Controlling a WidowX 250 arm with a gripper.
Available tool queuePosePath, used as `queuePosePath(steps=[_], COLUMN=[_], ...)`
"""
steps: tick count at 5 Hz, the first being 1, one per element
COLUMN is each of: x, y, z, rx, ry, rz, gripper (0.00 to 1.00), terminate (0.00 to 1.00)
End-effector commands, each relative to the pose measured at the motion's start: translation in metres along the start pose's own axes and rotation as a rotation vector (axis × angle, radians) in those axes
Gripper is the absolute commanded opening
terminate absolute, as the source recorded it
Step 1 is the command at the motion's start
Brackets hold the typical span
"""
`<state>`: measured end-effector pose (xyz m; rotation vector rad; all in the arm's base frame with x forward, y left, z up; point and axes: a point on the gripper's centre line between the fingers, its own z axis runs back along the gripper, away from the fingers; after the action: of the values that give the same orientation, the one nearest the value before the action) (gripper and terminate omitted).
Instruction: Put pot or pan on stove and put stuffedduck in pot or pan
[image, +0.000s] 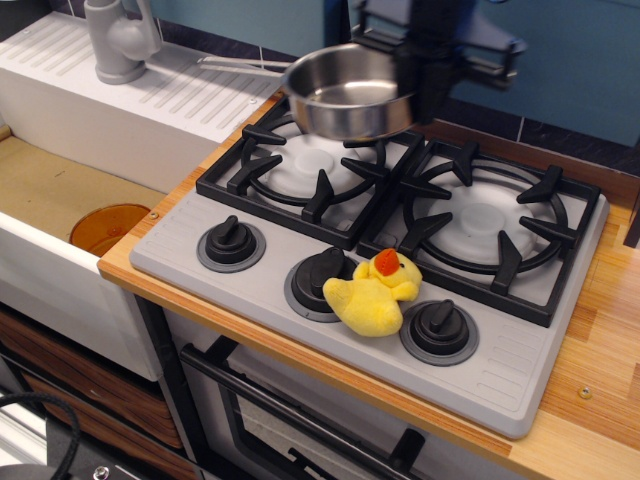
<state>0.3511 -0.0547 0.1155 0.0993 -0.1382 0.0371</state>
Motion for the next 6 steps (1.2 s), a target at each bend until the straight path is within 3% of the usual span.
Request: queuePosePath(steps=[1,5,6], x=[0.011,0.014,0.016], y=[-0.048,-0.078,-0.077], z=[0.032,-0.008,-0.009], rx=[0.005,0.034,0.030], ry=[-0.100,-0.186,-0.175], rz=[0.041,0.047,0.050], gripper=[0.00,0.00,1.00], terminate=[0.00,0.00,0.00])
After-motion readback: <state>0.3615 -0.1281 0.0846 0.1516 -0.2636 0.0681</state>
